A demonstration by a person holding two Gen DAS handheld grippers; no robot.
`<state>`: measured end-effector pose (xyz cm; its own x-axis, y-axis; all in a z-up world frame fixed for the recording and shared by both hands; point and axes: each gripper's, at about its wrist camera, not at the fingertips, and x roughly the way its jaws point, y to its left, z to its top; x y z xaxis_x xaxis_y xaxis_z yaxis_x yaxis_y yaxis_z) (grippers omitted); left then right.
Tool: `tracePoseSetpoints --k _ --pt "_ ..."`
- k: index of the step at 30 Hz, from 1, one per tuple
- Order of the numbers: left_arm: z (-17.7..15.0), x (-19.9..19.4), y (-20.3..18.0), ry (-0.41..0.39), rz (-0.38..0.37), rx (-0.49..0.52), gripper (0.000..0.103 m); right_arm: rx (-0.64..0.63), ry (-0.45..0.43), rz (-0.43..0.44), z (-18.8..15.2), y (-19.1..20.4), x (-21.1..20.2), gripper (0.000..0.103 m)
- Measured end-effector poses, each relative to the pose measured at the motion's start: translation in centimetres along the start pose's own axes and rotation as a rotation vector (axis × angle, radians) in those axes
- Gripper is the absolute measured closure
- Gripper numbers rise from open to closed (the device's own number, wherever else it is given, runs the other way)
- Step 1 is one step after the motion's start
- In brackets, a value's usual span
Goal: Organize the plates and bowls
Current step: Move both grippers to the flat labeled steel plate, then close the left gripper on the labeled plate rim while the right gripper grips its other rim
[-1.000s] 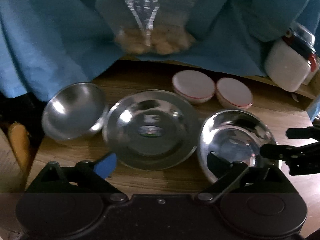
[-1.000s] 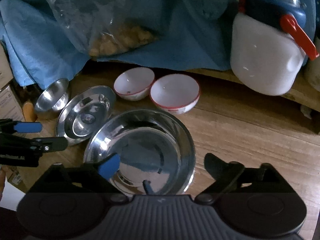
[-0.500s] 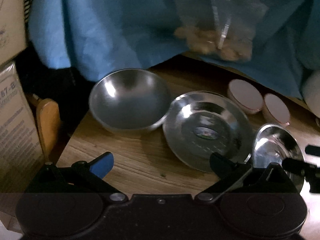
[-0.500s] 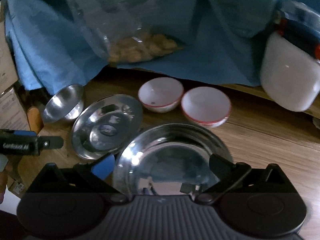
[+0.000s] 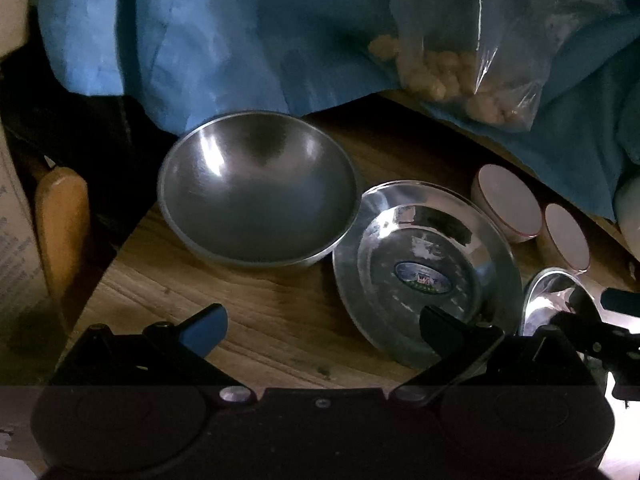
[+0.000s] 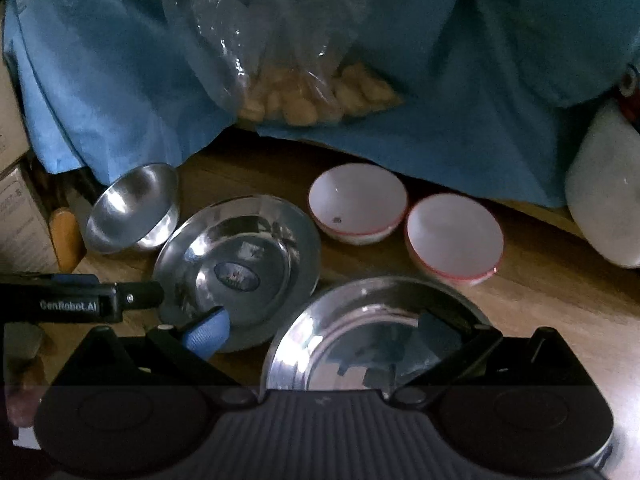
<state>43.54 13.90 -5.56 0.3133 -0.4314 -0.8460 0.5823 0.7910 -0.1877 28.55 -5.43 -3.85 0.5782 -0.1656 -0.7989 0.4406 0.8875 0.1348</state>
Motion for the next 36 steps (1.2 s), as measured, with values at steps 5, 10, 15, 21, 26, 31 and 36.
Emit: tracePoseSetpoints --k 5,10,15,21,26,31,36 --pt "0.5 0.7 -0.1 0.02 0.005 -0.011 0.001 -0.031 0.038 -0.015 0.9 0.4 1.7 0.0" --pt "0.9 1.3 0.1 0.034 0.011 -0.031 0.001 -0.084 0.051 -0.012 1.5 0.8 2.7 0.001" --pt "1.2 1.9 0.2 0.048 0.01 -0.037 0.001 -0.148 0.066 0.01 2.1 1.5 3.9 0.01" --pt "1.3 2.4 0.1 0.062 -0.005 -0.033 0.001 -0.152 0.094 0.039 2.2 1.3 5.2 0.016" --pt "1.5 2.7 0.1 0.077 -0.025 -0.047 0.005 -0.18 0.08 0.046 2.4 1.4 5.4 0.022" --pt "1.4 2.8 0.0 0.081 -0.034 -0.044 0.012 -0.192 0.074 0.076 2.4 1.6 5.6 0.034" --pt "1.5 2.9 -0.7 0.082 -0.044 -0.019 0.021 -0.169 0.085 0.095 2.5 1.4 6.3 0.043"
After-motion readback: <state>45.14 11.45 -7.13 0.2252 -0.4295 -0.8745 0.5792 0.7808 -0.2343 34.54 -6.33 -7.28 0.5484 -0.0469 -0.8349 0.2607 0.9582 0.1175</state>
